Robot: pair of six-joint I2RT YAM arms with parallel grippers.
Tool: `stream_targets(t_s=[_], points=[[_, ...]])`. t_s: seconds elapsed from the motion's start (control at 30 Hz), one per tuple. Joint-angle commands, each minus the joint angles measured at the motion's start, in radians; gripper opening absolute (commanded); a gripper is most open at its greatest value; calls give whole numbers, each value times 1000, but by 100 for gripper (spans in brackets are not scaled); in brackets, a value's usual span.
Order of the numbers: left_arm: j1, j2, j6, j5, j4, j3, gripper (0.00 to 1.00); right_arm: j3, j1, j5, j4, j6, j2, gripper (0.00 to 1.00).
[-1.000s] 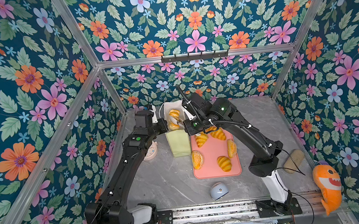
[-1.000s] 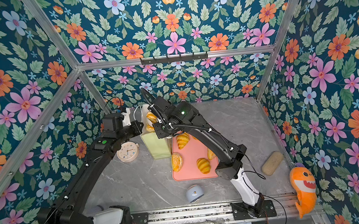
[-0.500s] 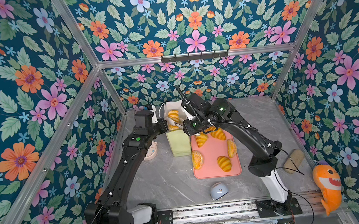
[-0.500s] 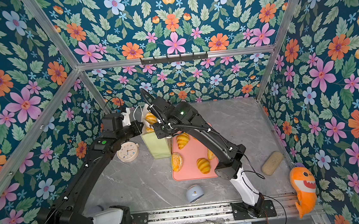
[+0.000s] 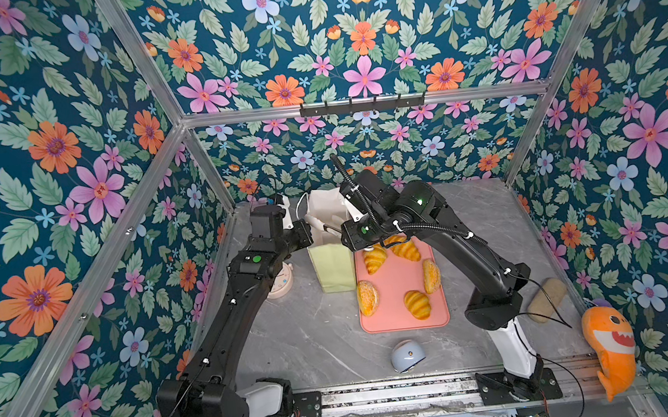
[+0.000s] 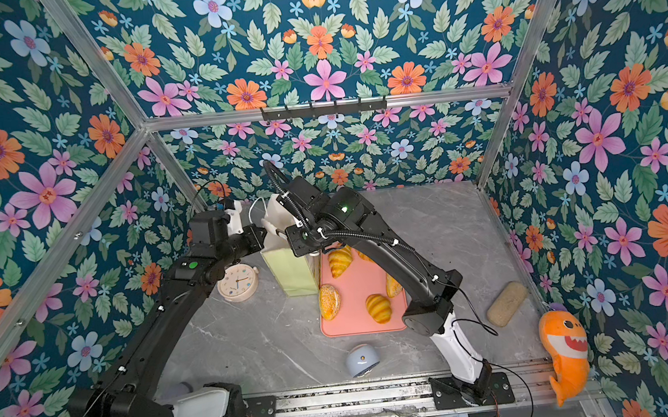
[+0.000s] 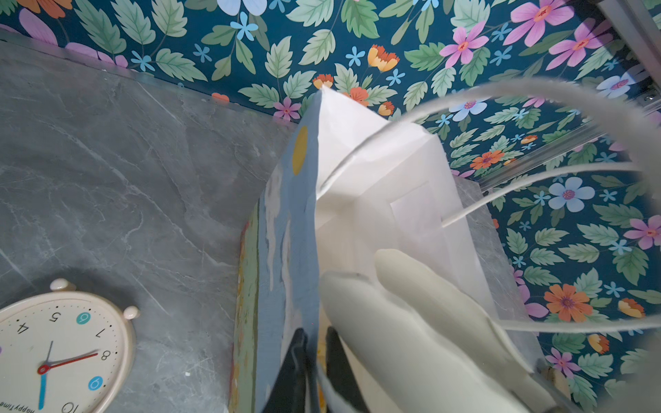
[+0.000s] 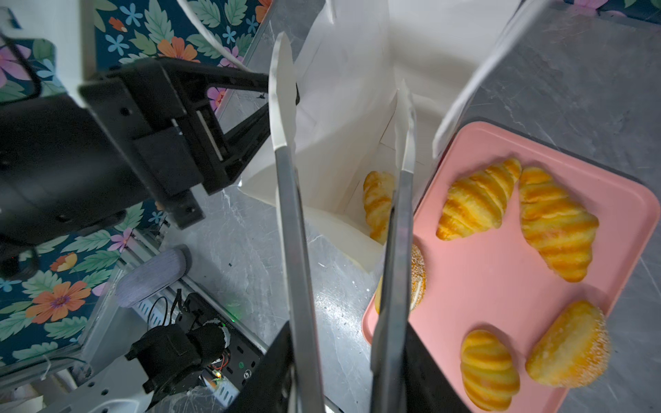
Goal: Place the fake bread into the paper bag
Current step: 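Lower the roll into the bag with right gripper while left gripper holds bag, then open the tongs and lift them out of the bag with the right gripper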
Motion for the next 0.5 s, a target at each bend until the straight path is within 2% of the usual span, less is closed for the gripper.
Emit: stream_targets(t_s=[0.0,0.47], points=[[-1,-7,-1,10,20,2,13,7,3,-26,31,0,-30,43],[-1,-11,-1,3,17,3,12,-5,3,-80,58,-9,-155,42]])
